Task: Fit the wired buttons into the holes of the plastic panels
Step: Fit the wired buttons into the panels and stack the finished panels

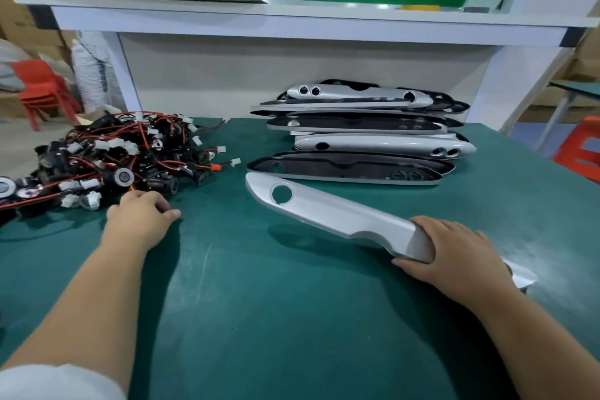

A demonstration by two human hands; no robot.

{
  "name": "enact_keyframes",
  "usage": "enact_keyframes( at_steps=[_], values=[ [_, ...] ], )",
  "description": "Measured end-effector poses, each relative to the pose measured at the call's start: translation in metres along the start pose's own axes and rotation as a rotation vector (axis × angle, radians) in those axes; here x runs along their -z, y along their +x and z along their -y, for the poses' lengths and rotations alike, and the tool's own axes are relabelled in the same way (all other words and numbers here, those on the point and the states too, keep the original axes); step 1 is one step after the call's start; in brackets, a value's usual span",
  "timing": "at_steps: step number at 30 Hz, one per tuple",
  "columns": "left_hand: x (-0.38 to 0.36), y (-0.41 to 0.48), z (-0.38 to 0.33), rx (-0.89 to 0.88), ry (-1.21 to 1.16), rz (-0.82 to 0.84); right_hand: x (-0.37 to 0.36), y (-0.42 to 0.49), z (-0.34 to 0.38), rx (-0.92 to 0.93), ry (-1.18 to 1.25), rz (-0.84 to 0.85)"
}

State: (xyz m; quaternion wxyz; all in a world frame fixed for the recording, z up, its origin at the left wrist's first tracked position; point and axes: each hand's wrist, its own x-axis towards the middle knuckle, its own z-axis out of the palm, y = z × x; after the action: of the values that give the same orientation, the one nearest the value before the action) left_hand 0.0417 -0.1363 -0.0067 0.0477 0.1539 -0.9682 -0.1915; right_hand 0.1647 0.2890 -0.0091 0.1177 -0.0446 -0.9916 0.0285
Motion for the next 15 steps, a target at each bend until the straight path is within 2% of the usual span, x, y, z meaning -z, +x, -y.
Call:
enact_keyframes(
  at_steps=[2,4,6,7,9,10,15],
  values=[
    [0.008,-0.011,-0.008,-0.047,-0.078,-0.079,0.000,0.000,0.000,-0.006,-0.003,-0.004],
    [0.019,-0.024,-0.017,-0.160,-0.182,-0.266,0.000,0.001,0.000,-0.021,0.000,-0.006],
    [0.032,-0.040,-0.029,-0.243,-0.481,-0.444,0.000,0.003,0.000,-0.043,0.004,-0.016],
    [0.038,-0.051,-0.037,-0.287,-0.745,-0.465,0.000,0.003,0.000,-0.055,0.006,-0.022],
    [0.048,-0.072,-0.052,-0.388,-1.278,-0.363,-0.001,0.004,0.001,-0.069,-0.001,-0.025],
    [0.049,-0.079,-0.058,-0.424,-1.425,-0.288,-0.001,0.004,0.001,-0.071,-0.007,-0.026],
    [0.037,-0.096,-0.078,-0.484,-1.609,-0.006,0.000,0.003,0.001,-0.067,-0.008,-0.032]
  ],
)
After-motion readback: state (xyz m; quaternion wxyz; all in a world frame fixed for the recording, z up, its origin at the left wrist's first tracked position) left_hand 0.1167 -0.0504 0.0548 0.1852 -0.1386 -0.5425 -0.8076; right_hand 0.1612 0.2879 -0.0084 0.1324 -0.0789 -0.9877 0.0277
